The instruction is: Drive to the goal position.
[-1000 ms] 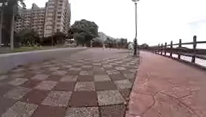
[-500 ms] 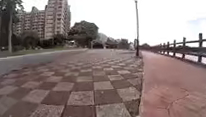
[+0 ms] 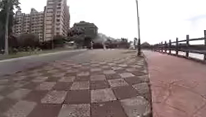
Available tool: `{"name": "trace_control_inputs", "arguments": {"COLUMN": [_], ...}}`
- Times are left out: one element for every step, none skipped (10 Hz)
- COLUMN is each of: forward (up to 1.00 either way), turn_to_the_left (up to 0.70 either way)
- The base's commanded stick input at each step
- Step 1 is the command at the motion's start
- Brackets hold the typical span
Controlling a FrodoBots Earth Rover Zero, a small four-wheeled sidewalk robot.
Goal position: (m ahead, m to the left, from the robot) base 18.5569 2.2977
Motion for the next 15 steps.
{"name": "trace_control_inputs", "arguments": {"forward": [0.70, 0.70, 0.70, 0.70, 0.70, 0.70, 0.70, 0.70, 0.70, 0.70, 0.70, 0.70, 0.70, 0.70, 0.70], "turn_to_the_left": [0.00, 0.00, 0.00, 0.00, 0.00, 0.00, 0.00, 0.00, 0.00, 0.00, 0.00, 0.00, 0.00, 0.00, 0.00]}}
